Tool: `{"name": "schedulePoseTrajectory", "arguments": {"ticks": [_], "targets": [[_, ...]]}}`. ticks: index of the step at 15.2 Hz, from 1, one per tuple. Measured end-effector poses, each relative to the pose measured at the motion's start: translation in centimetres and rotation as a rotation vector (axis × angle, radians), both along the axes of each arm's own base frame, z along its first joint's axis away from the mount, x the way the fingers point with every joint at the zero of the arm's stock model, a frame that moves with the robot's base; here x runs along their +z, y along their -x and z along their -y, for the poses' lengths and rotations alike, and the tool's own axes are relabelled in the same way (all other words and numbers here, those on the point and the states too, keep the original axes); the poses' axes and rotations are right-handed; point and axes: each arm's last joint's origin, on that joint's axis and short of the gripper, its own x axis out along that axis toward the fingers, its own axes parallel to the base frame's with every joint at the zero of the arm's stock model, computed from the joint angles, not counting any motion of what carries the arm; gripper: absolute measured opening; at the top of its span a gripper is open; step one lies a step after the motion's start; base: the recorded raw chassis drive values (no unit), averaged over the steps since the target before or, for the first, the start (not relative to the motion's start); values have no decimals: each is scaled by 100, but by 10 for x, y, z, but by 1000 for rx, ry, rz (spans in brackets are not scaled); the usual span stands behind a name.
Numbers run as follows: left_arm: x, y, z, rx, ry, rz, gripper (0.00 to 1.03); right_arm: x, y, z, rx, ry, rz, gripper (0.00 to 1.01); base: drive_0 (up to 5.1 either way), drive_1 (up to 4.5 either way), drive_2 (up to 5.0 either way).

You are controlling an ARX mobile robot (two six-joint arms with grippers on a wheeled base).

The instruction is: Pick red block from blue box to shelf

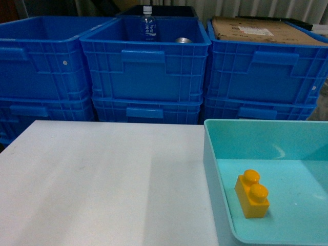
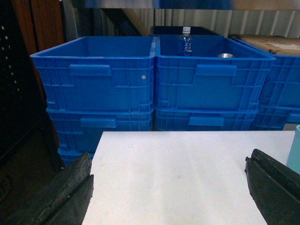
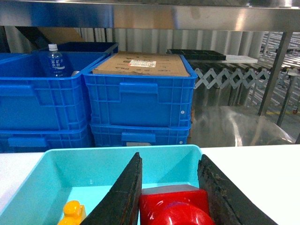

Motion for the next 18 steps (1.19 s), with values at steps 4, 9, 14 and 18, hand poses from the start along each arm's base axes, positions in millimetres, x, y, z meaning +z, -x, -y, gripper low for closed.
{"name": "schedulePoseTrajectory", "arguments": {"ticks": [4, 9, 14, 18], "targets": [[0, 0, 0, 0, 0, 0, 98, 0, 0, 0, 0, 0, 0, 29, 0, 0, 0], [0, 0, 0, 0, 0, 0, 98, 0, 0, 0, 0, 0, 0, 29, 0, 0, 0], [0, 0, 0, -1, 0, 0, 98, 0, 0, 0, 0, 0, 0, 29, 0, 0, 0], [0, 0, 0, 0, 0, 0, 98, 0, 0, 0, 0, 0, 0, 29, -157, -157, -157]]}}
